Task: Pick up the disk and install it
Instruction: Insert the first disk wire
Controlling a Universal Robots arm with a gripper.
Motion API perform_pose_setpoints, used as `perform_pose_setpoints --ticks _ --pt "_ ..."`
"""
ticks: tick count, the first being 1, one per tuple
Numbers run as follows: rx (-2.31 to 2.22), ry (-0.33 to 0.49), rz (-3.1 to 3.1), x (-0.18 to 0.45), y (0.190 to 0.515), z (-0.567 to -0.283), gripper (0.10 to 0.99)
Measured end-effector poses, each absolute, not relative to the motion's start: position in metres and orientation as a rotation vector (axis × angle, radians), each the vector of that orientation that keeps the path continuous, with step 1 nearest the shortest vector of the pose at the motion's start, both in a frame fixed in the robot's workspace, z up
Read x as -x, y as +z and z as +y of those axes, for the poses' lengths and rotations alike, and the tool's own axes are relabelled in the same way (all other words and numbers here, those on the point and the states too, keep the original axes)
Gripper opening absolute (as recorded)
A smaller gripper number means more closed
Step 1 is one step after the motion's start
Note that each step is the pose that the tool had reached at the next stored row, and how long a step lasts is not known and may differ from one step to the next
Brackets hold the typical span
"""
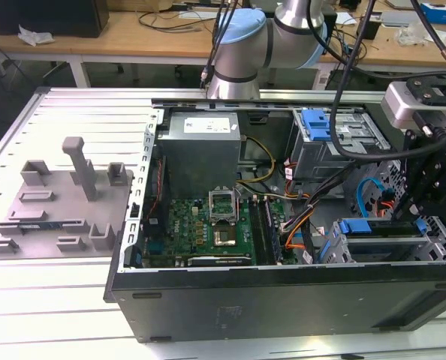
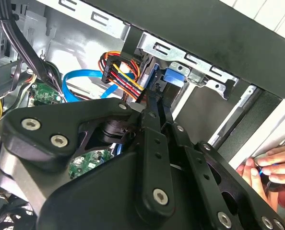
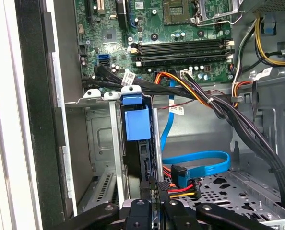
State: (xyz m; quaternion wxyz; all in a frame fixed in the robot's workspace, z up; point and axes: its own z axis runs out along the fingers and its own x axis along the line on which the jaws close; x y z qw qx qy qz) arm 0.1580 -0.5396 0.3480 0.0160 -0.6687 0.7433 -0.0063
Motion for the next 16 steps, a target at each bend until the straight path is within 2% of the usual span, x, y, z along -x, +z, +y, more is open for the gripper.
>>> perform_pose_setpoints --ticks 16 --pt "2.08 -0.02 2.312 -0.158 0.3455 -0.5396 0.169"
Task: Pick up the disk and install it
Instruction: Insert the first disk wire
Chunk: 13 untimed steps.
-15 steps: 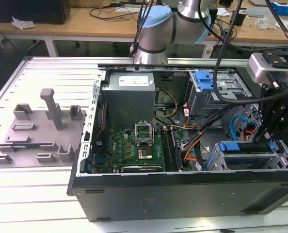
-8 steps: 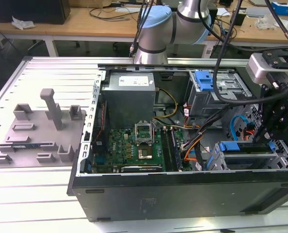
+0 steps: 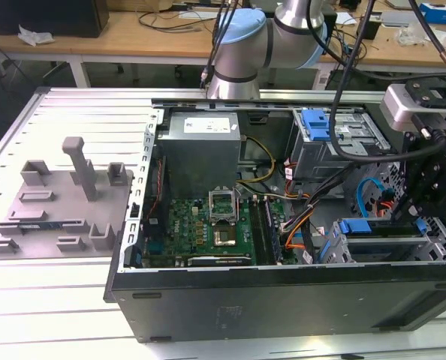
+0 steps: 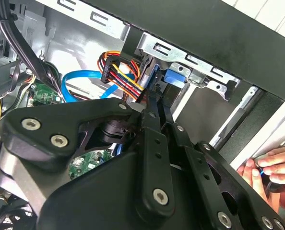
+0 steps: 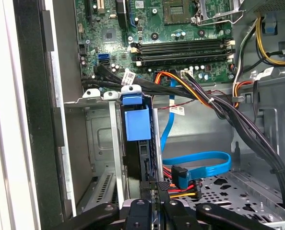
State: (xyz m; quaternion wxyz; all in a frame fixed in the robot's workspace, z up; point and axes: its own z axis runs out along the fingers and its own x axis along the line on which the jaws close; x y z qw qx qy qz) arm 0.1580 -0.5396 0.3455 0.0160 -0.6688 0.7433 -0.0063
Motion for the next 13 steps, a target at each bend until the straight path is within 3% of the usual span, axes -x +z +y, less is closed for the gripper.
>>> perform_pose_setpoints --ticks 13 --pt "2.08 -0.02 2.312 -0.158 0.3433 -0.5396 0.169"
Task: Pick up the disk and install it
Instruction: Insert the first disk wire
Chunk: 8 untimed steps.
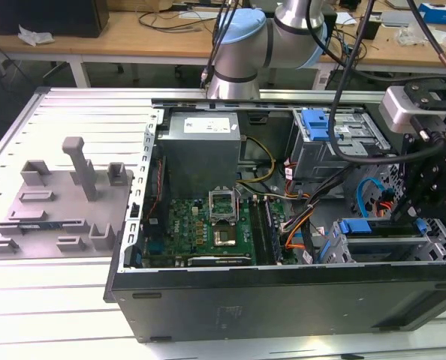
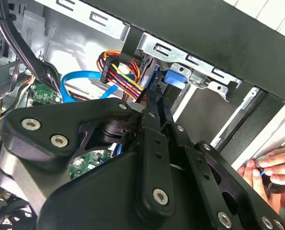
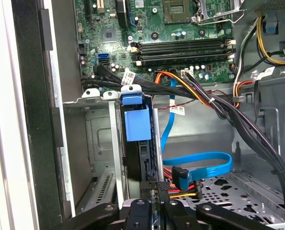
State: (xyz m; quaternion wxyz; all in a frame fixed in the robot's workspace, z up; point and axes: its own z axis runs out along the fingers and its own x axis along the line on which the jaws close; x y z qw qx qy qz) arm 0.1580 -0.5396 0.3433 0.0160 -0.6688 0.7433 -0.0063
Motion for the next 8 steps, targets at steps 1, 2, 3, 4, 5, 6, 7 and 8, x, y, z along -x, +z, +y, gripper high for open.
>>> perform_pose_setpoints --ticks 1,2,3,4,5,6,7,8 --pt "2.08 -0.02 2.312 -0.158 0.3432 -0.5396 0.169" --pt "2.08 -0.02 2.312 -0.158 0.3429 -0.5396 0.169" --pt "2.08 -0.02 2.312 -0.158 0.3428 -0.5396 0.169" --pt "2.08 -0.02 2.312 -0.1581 0.3426 -0.5396 0.169" --pt "2.08 -0.02 2.311 -0.1582 0.3426 -0.5396 0.169" --pt "2.08 -0.02 2.312 -0.1583 0.3424 -0.5396 0.169" --pt "2.08 -0.02 2.312 -0.1584 0.3421 -0.5396 0.169" --pt "2.08 -0.02 2.312 -0.1585 0.342 -0.5396 0.169"
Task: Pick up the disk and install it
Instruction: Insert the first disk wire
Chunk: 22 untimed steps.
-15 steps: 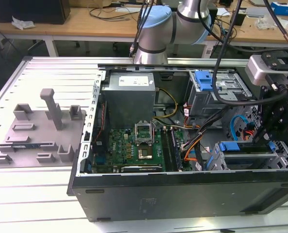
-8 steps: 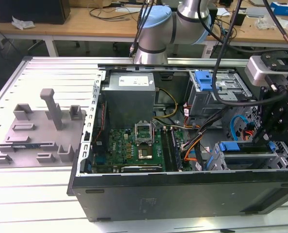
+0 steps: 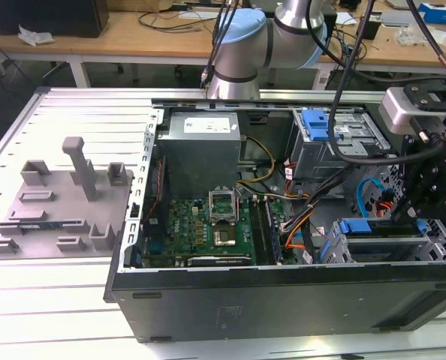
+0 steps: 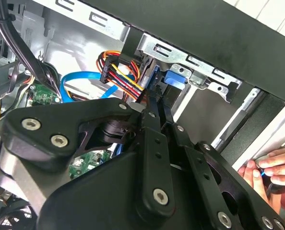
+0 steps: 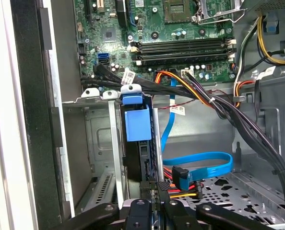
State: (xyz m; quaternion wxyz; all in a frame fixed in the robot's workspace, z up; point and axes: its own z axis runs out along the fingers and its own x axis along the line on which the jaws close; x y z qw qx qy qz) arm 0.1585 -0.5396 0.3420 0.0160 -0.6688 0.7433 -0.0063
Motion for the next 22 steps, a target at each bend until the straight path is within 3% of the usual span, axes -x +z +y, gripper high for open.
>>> perform_pose_setpoints --ticks 19,21,22 --pt "2.08 -0.02 2.312 -0.1586 0.3353 -0.5396 0.169" --pt "2.079 -0.017 2.311 -0.1585 0.3355 -0.5396 0.18" --pt "2.079 -0.018 2.311 -0.1586 0.3388 -0.5396 0.239"
